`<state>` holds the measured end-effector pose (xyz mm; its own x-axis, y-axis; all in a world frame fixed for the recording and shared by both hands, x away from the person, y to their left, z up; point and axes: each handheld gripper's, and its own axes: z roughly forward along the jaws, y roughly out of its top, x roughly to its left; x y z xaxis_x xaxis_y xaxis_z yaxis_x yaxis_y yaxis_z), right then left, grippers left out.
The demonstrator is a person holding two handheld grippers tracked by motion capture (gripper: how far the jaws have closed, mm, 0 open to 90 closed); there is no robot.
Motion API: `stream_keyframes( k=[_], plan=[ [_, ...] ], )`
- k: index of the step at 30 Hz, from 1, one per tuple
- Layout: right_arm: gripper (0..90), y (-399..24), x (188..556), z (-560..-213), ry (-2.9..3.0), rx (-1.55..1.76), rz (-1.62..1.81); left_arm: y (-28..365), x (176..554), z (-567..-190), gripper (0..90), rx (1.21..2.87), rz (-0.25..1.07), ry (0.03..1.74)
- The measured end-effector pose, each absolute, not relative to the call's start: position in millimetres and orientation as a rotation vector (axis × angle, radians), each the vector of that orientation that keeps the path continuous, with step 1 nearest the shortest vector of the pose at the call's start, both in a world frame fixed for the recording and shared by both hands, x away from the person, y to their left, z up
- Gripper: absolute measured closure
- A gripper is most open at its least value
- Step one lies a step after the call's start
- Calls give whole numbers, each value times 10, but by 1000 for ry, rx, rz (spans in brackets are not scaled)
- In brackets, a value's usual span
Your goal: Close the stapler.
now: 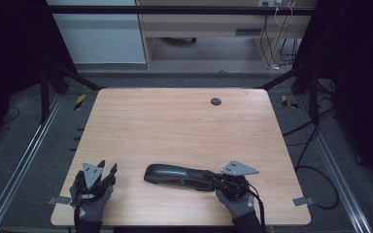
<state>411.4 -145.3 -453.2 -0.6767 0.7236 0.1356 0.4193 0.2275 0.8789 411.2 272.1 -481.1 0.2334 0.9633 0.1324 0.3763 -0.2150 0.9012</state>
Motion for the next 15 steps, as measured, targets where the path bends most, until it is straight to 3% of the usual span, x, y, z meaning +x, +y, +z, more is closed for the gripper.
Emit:
stream_keyframes(
  k=[7, 15],
  plan=[
    [900, -1520, 4176, -4296, 2064, 1059, 1506, 2741, 4116, -4811, 522, 1730, 942, 1249],
    [703, -1868, 4303, -4365, 1919, 1220, 1436, 2762, 4133, -4815, 503, 1743, 900, 1241]
  ],
)
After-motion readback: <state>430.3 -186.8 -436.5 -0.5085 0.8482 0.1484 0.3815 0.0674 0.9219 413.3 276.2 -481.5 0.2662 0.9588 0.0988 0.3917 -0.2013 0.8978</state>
